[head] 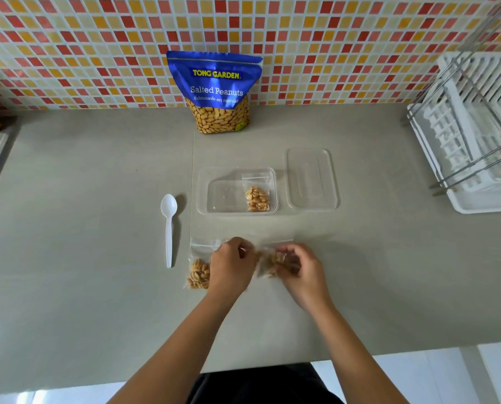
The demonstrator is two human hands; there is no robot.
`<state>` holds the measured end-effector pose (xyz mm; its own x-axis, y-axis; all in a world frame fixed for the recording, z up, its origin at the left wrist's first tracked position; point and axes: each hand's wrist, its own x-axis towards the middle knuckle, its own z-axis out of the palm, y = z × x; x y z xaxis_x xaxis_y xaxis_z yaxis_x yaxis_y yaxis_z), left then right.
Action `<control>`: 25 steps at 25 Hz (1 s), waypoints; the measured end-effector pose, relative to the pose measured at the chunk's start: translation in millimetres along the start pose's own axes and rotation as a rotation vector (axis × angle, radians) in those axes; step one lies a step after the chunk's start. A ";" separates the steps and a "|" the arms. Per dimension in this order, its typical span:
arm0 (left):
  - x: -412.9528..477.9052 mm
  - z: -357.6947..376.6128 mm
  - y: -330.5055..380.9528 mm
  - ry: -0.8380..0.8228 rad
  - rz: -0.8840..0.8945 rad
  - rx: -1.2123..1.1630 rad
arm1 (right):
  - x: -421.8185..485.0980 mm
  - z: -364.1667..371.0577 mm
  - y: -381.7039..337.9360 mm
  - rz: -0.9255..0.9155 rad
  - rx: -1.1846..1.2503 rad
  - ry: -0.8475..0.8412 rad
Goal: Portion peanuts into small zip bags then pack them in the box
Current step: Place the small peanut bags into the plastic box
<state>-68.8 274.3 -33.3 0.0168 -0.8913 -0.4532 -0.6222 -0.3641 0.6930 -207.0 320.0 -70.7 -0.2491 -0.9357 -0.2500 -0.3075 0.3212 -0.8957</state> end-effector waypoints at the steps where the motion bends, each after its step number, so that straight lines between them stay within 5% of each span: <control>1: 1.2 -8.5 -0.4 0.016 0.048 0.001 | -0.5 -2.3 -5.4 -0.024 0.053 -0.023; 6: 51.6 -63.2 17.4 0.260 0.173 -0.033 | 55.9 1.3 -50.6 -0.177 0.071 -0.050; 14: 108.1 -59.1 25.8 0.174 0.064 0.122 | 133.2 43.2 -82.7 -0.037 -0.470 -0.260; 22: 117.6 -49.2 25.1 0.088 0.325 0.810 | 140.9 52.1 -75.8 -0.143 -0.878 -0.238; 25: 118.4 -50.7 18.9 0.170 0.391 0.786 | 140.5 48.2 -78.5 -0.148 -0.874 -0.223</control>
<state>-39.0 148.3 -45.4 -0.2316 -0.9638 -0.1324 -0.9635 0.2085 0.1678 -173.6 156.2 -53.2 0.0039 -0.9535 -0.3013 -0.9309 0.1067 -0.3495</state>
